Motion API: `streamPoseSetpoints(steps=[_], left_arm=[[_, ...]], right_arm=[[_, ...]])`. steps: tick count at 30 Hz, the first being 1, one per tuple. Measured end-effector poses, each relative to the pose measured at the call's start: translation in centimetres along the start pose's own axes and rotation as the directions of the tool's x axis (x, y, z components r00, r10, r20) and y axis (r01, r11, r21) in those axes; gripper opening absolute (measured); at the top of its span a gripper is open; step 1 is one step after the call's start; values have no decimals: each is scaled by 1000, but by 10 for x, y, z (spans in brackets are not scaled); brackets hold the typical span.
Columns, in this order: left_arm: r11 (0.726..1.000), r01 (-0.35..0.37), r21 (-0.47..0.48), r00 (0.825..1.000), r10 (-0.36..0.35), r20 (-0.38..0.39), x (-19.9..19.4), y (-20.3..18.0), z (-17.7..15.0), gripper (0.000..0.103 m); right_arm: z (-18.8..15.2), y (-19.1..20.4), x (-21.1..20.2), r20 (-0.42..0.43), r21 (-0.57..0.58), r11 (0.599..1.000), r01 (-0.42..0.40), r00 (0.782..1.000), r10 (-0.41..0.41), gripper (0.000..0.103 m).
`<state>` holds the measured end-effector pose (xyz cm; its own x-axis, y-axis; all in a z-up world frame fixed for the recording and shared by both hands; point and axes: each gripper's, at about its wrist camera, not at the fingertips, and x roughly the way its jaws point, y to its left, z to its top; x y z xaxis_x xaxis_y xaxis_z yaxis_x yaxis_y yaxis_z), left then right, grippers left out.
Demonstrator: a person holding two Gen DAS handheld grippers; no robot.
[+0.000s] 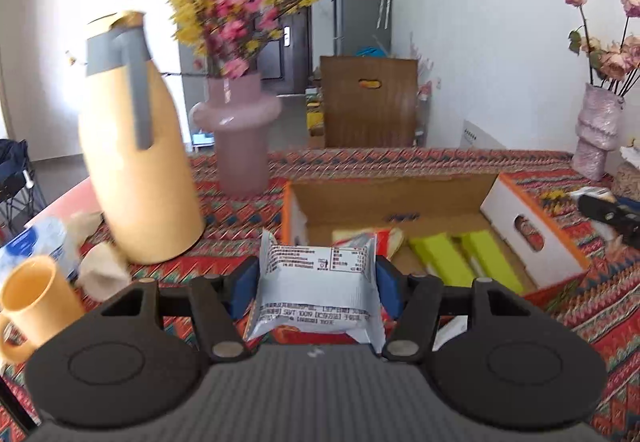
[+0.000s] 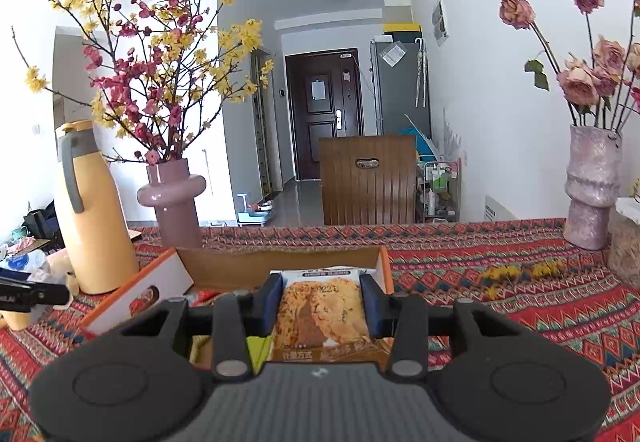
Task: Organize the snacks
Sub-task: 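Carry both snacks into the red box and open both grippers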
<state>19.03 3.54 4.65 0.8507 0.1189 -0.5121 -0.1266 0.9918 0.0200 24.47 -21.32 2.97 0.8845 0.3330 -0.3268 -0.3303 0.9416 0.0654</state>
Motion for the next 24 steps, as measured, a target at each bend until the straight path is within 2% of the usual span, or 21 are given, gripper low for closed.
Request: streamPoseSetpoints(steps=[5,9,13,16,24], left_arm=[[999,26,-33,1000,-25,18,20,-11,20,62],[997,17,-70,999,-16,28,44,-13,27,62],[997,15,-82,999,-10,52,64,-13,17,62],[997,-3,-72,999,6,31,76,-11,12,62],[997,0,-72,1000,1,25,83,-10,6,64]], right_arm=[[8,11,22,-4,-3,1000,-7,1000,7,41],[6,16,41,3,10,1000,-2,1000,2,41],[-6,13,58,-19,14,1000,3,1000,-3,41],[-10,14,62,-11,6,1000,3,1000,-3,41],[-22,18,79,-75,-8,1000,23,997,-24,41]])
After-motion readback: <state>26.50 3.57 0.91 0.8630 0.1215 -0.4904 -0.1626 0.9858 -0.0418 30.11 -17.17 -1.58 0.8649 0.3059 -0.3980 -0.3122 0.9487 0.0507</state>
